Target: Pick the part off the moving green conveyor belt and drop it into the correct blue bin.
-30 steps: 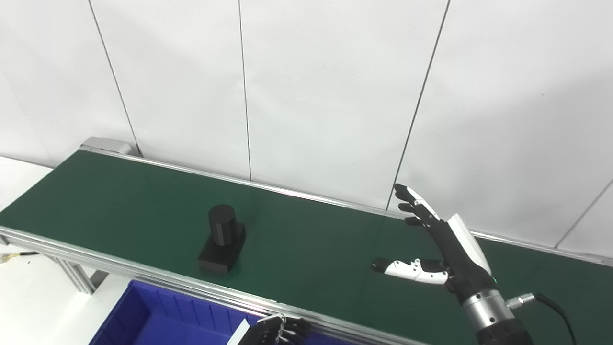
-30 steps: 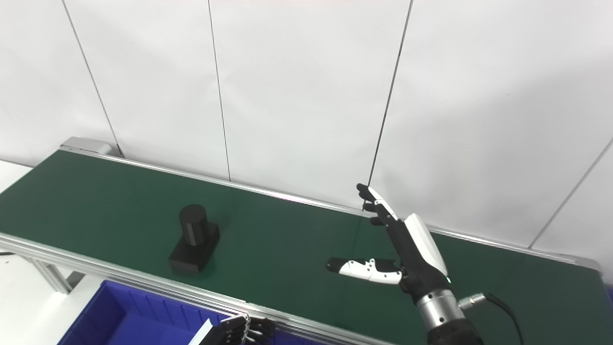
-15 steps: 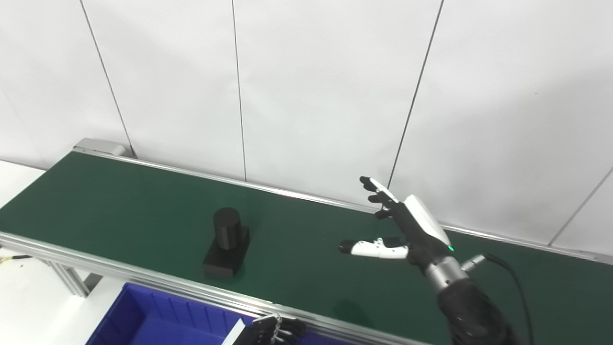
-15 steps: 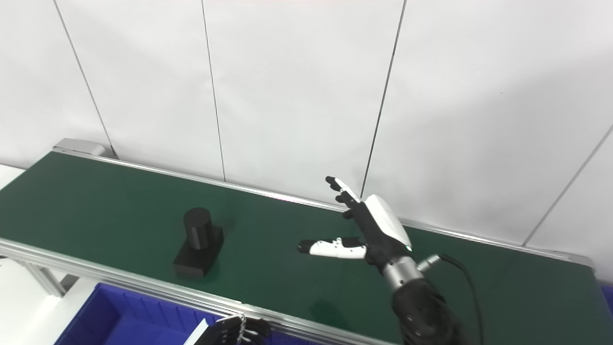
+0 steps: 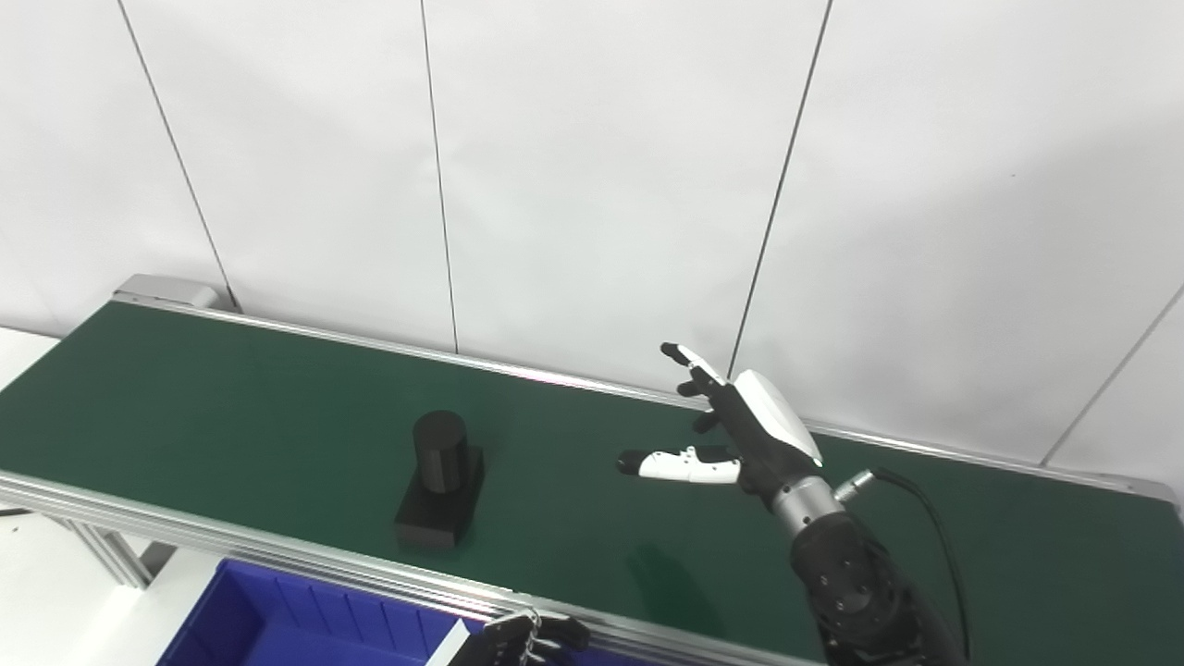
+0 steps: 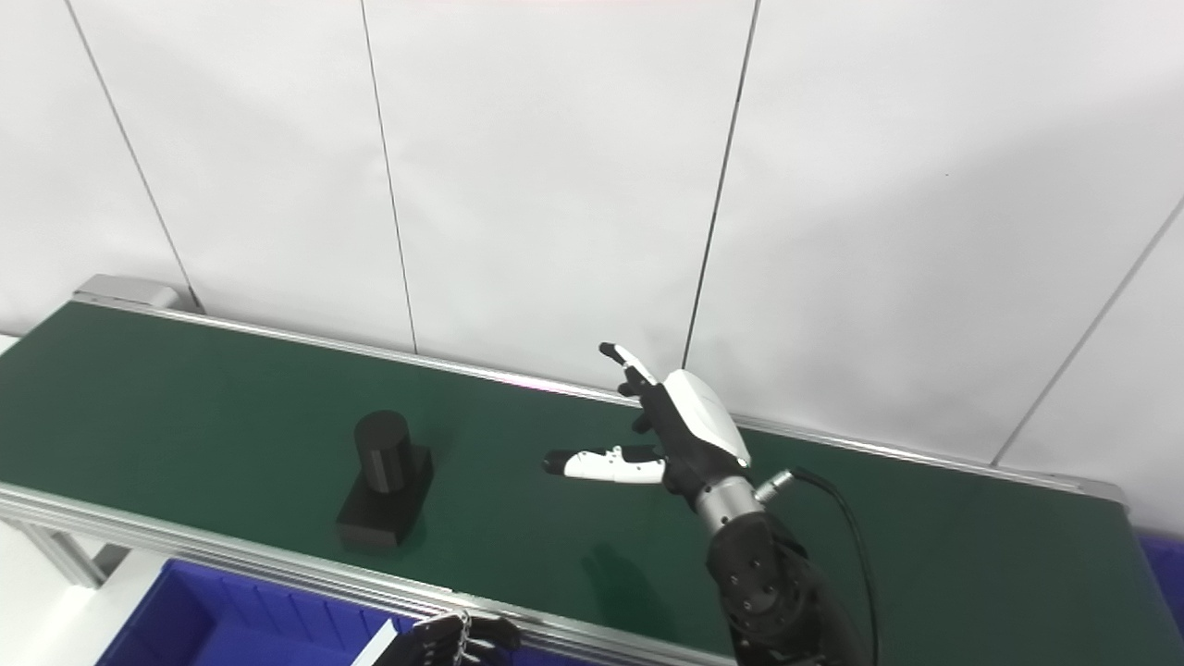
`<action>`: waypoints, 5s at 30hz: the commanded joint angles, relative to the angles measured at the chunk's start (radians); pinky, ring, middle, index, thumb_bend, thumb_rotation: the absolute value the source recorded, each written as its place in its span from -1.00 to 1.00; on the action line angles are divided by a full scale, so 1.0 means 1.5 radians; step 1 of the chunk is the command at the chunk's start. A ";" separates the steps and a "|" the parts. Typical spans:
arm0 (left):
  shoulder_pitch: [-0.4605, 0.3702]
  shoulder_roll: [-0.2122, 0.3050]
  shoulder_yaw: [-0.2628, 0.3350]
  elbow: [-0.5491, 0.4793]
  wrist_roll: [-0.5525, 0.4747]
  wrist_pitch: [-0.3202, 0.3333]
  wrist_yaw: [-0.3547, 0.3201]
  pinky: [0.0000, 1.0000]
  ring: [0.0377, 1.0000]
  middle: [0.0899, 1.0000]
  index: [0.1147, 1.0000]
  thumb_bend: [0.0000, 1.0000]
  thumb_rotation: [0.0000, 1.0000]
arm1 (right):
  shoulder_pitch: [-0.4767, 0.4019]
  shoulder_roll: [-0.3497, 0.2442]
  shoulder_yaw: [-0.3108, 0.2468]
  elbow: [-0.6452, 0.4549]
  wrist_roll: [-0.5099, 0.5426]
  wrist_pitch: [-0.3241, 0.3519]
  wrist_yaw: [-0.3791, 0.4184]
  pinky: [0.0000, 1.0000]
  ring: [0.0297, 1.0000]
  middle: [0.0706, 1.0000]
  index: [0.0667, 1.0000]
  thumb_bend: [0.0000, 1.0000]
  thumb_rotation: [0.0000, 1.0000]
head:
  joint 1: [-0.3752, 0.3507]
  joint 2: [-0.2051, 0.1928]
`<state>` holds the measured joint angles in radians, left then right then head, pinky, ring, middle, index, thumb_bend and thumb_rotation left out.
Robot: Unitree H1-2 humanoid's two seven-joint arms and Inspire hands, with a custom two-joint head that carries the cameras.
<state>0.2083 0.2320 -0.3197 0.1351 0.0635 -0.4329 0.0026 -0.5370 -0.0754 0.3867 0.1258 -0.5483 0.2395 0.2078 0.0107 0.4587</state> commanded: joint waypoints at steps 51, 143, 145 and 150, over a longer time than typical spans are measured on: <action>0.039 0.040 -0.139 -0.049 0.042 -0.025 0.213 0.04 0.21 0.31 0.29 1.00 -0.51 | -0.130 0.095 0.087 0.272 -0.017 -0.060 -0.035 0.64 0.81 0.95 0.98 1.00 0.17 | 0.046 0.021; 0.037 0.056 -0.138 -0.068 0.024 -0.025 0.222 0.06 0.21 0.32 0.33 1.00 -0.56 | 0.035 0.135 -0.060 0.204 0.068 -0.318 -0.364 -0.26 -0.23 -0.03 0.03 0.01 -1.00 | 0.027 0.075; 0.039 0.056 -0.134 -0.072 0.024 -0.025 0.217 0.06 0.22 0.33 0.34 0.99 -0.56 | 0.056 0.129 -0.065 0.162 0.067 -0.298 -0.346 -0.26 -0.24 -0.05 0.02 0.02 -1.00 | 0.025 0.085; 0.048 0.052 -0.119 -0.087 0.017 -0.025 0.200 0.09 0.23 0.35 0.36 0.94 -0.51 | 0.106 0.117 -0.078 0.081 0.082 -0.280 -0.309 -0.24 -0.23 -0.06 0.02 0.02 -1.00 | 0.023 0.109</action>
<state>0.2721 0.3087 -0.5082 0.0436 0.0916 -0.4330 0.3063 -0.3691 0.0977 0.2758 0.3025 -0.4397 -0.1837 -0.2653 0.0445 0.6121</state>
